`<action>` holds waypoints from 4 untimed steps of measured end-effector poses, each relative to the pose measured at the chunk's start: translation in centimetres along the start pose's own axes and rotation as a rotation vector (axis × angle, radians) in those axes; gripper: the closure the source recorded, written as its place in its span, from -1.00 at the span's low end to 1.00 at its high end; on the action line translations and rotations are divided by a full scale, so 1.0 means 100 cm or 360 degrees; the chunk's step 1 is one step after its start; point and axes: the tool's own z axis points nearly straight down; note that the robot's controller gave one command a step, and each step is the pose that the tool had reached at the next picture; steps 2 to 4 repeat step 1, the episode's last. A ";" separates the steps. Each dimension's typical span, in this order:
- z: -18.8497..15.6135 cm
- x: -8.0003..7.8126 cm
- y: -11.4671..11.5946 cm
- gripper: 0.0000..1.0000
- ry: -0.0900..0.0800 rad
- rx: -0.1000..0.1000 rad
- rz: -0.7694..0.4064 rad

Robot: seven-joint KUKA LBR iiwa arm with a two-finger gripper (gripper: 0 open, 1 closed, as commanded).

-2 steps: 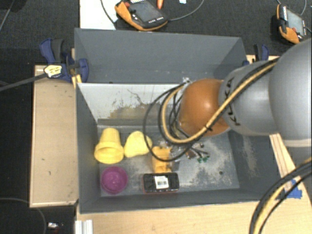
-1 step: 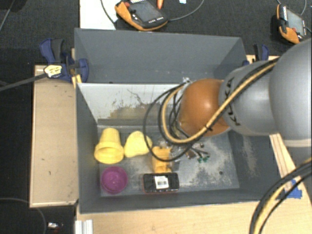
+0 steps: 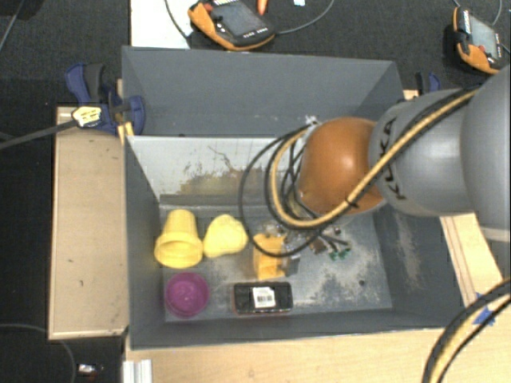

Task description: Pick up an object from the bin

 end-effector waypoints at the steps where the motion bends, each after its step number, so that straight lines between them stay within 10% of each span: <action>1: -0.032 0.000 0.000 1.00 0.0004 -0.0001 0.0003; 4: -0.032 0.000 0.000 1.00 0.0004 -0.0001 0.0003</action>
Offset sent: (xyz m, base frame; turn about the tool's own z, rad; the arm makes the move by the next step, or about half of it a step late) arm -0.0010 -0.0002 0.0550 0.0011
